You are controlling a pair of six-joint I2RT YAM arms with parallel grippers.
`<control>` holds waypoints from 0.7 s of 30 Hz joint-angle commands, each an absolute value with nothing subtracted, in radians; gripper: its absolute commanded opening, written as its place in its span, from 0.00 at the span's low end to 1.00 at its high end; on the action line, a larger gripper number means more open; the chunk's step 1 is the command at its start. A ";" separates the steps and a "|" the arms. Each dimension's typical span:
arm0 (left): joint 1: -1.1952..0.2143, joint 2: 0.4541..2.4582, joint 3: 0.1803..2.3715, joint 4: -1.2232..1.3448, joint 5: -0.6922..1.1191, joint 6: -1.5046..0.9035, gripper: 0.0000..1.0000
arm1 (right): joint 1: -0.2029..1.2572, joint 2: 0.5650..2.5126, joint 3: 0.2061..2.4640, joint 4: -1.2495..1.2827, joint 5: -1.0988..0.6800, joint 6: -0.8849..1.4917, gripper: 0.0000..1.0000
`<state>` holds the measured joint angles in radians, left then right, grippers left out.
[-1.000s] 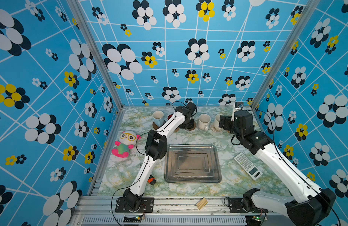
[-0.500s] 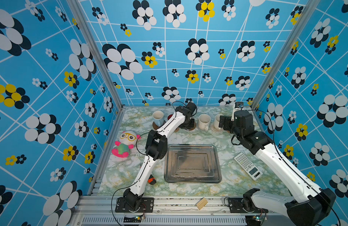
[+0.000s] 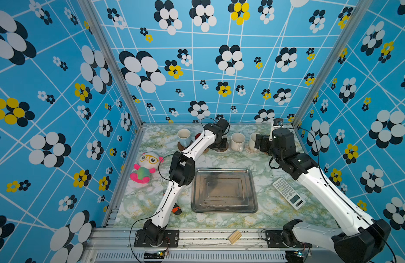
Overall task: Place cups on coasters
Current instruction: Place the cup on the coaster.
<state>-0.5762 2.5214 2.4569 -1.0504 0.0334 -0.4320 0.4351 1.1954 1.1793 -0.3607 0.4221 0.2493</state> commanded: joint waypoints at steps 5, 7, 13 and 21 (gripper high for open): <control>-0.589 2.414 2.470 -1.072 -0.044 -0.397 0.34 | 0.428 1.158 1.188 -0.398 0.449 0.238 0.96; -0.592 2.361 2.438 -1.056 -0.065 -0.386 0.34 | 0.428 1.141 1.184 -0.405 0.449 0.229 0.96; -0.598 2.086 2.163 -0.878 -0.121 -0.342 0.34 | 0.419 1.081 1.170 -0.435 0.449 0.168 0.99; -0.586 1.609 1.548 -0.494 -0.273 -0.246 0.60 | 0.396 1.001 1.090 -0.454 0.443 0.123 0.99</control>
